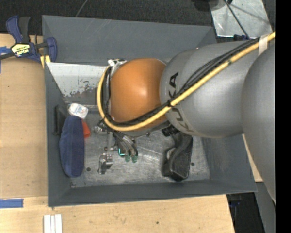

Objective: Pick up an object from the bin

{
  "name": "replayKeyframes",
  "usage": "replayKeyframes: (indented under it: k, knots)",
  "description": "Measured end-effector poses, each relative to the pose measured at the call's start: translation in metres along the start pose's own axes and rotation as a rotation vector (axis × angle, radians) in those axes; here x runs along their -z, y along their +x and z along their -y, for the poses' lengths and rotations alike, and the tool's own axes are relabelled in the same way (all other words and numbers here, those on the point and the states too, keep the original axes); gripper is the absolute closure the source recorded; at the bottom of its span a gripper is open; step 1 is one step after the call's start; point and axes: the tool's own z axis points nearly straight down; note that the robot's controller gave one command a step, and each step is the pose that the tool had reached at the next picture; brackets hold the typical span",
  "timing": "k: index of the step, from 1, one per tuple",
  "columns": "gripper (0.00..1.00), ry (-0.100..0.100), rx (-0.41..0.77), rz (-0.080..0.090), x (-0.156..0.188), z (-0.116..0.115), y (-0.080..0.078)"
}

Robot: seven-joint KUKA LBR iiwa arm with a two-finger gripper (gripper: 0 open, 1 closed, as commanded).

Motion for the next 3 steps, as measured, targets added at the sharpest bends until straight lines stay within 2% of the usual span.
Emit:
replayKeyframes:
  k: [1,2,3]
  knots:
    - [0.00,-0.005,-0.016,0.014,0.041,-0.033,-0.034]
    - [0.00,-0.004,0.130,0.035,-0.104,-0.032,-0.014]
    - [0.00,-0.007,-0.187,0.018,-0.106,-0.038,-0.009]
